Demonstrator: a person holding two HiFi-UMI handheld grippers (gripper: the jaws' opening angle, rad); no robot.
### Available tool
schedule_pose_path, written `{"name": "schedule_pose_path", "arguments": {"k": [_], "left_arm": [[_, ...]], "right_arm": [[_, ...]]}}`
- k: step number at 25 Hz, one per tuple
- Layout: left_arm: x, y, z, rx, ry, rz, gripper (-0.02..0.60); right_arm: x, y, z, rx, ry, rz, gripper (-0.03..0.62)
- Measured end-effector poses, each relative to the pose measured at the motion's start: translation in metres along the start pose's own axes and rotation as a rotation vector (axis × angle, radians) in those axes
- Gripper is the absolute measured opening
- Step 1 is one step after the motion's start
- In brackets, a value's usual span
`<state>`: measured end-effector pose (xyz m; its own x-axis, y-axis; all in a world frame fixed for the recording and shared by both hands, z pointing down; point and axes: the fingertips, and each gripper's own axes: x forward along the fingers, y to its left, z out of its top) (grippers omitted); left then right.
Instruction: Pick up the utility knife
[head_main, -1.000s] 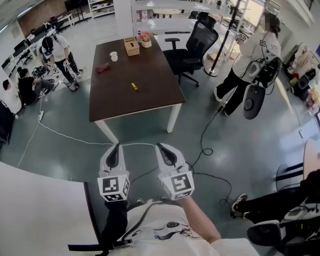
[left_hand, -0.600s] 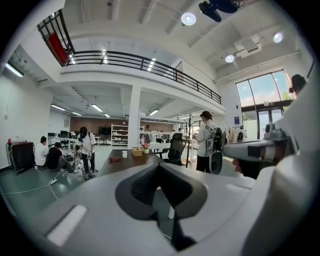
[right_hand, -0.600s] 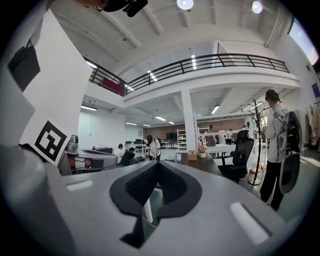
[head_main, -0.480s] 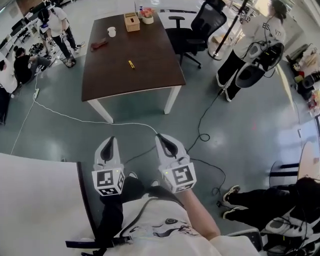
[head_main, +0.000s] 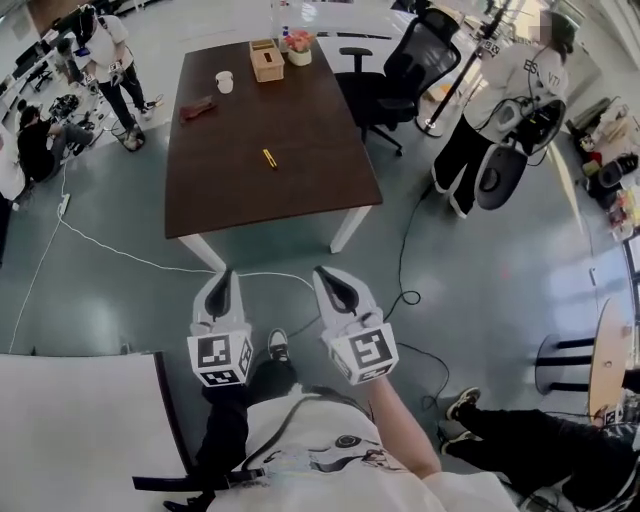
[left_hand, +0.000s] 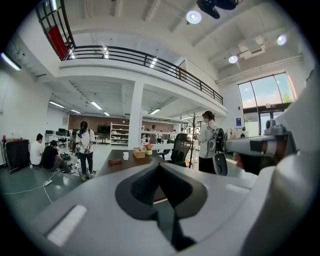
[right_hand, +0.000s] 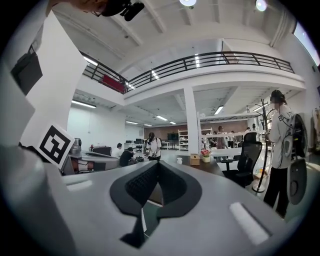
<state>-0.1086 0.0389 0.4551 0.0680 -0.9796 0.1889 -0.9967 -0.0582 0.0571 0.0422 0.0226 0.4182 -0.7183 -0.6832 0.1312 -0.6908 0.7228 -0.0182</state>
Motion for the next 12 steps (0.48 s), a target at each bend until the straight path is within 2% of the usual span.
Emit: {"name": "schedule_pose_path", "arguments": {"k": [6, 12], "left_arm": [[0.05, 0.024, 0.015, -0.007, 0.0, -0.066, -0.003], [0.085, 0.046, 0.015, -0.03, 0.027, -0.083, -0.003]], "right_arm": [[0.053, -0.016, 0.014, 0.001, 0.001, -0.039, 0.002], [0.085, -0.035, 0.017, 0.011, 0.023, -0.085, 0.002]]}}
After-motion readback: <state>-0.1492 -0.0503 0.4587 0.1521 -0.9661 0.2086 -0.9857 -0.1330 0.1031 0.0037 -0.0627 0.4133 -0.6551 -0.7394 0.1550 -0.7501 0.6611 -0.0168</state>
